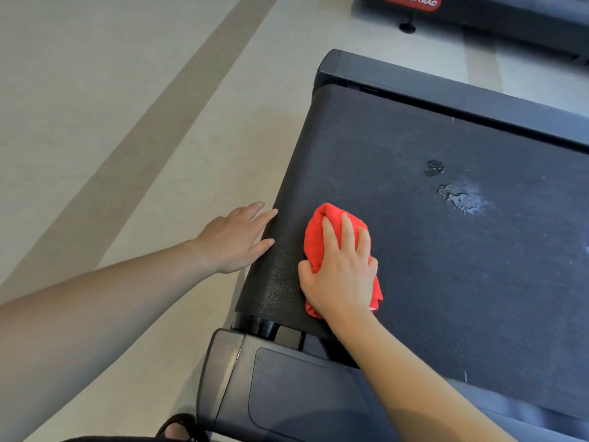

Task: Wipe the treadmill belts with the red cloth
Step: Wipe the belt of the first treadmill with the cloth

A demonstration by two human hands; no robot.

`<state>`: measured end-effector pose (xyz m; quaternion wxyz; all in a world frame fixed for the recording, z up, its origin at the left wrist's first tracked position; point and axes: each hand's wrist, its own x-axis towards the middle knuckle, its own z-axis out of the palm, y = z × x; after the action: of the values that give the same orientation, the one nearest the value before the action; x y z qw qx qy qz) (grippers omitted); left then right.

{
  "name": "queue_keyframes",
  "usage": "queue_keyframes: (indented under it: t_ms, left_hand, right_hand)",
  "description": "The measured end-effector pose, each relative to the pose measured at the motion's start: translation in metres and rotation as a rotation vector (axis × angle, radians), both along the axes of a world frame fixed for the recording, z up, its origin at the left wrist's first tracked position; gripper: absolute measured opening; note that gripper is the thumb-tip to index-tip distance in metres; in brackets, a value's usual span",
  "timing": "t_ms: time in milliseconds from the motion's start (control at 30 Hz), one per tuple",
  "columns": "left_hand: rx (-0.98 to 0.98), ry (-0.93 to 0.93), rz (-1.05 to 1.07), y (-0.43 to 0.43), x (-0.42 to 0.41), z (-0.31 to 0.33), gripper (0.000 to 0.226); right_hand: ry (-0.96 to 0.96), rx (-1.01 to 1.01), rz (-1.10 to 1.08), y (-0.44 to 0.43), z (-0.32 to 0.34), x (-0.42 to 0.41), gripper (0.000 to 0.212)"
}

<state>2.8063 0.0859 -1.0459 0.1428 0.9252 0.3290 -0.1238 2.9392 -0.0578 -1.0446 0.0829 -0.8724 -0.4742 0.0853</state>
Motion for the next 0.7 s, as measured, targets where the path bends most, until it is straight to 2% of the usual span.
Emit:
queue_keyframes:
  t_ms: [133,367,700]
  left_hand:
    - [0.01,0.051,-0.004,0.002,-0.011,-0.001,0.061]
    - [0.029,0.066,0.042,0.012,-0.018,0.004,0.058]
    - [0.005,-0.115,0.088,0.019,0.023,0.006,0.056]
  right_hand:
    - [0.014,0.007,-0.009,0.024,0.006,0.007,0.07]
    - [-0.056,0.001,0.043,-0.011,0.0,-0.038,0.073]
    - [-0.007,0.013,0.0,0.049,0.004,0.025,0.067]
